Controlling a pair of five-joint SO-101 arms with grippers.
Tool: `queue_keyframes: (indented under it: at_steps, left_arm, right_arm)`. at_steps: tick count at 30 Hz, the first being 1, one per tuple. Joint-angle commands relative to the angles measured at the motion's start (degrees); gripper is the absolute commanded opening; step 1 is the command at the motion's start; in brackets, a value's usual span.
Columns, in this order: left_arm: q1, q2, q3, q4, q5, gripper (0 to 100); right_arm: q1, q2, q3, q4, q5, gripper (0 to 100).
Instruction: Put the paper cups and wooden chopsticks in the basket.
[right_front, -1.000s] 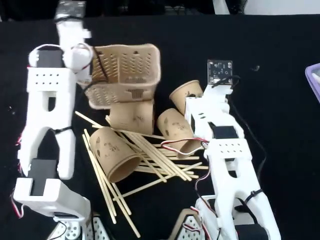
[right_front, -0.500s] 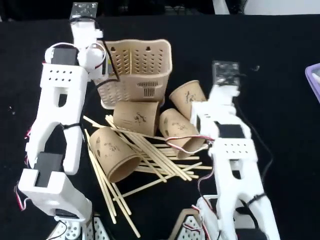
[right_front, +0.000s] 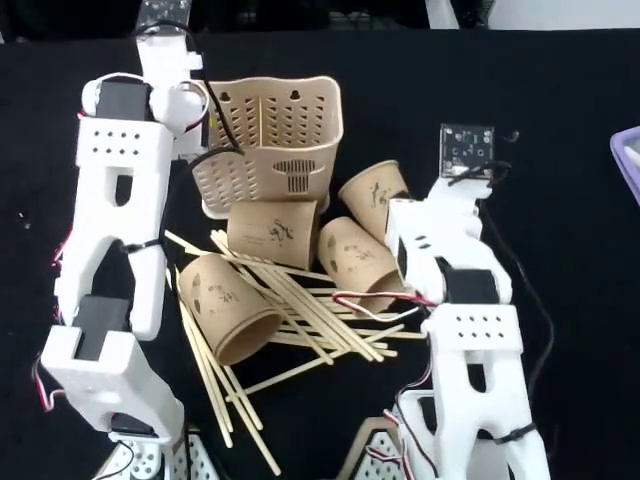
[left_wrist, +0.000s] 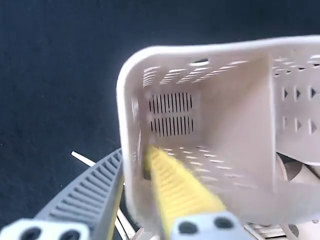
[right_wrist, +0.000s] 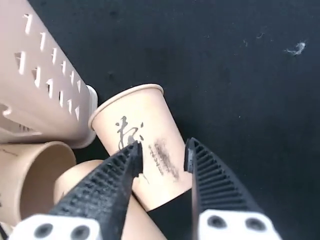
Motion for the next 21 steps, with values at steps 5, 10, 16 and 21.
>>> queue_keyframes:
  at_steps: [5, 10, 16, 21]
  left_arm:
    - [1.80, 0.26, -3.65, 2.37, 0.62, 3]
    - [2.33, 0.88, -10.95, 8.44, 0.35, 3]
    - [0.04, -1.32, -19.38, 12.22, 0.53, 20]
    - [-3.12, -5.36, -24.40, 15.21, 0.44, 25]
  right_arm:
    - [1.14, -3.56, -0.48, 0.18, -0.53, 14.9]
    - [1.14, -3.56, -0.75, 0.62, -0.53, 14.9]
    - [1.14, -3.56, -1.71, 2.90, -0.09, 14.9]
    - [1.05, -3.56, -6.64, 10.02, -0.09, 14.9]
